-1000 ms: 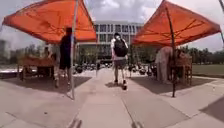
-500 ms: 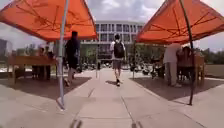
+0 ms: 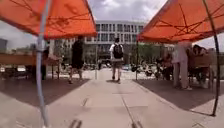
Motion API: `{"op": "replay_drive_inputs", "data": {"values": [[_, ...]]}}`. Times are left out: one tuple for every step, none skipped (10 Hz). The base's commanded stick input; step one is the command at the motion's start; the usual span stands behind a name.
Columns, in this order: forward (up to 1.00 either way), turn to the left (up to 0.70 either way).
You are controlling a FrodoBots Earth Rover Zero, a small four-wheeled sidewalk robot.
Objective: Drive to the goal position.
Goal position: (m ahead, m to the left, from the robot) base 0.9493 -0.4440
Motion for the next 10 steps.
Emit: {"op": "replay_drive_inputs", "data": {"values": [[0.85, 0.00], [0.85, -0.07], [0.85, -0.29], [0.85, -0.13], [0.85, -0.01], [0.85, -0.01], [0.85, -0.01], [0.85, -0.01], [0.85, -0.01], [0.85, -0.01]]}}
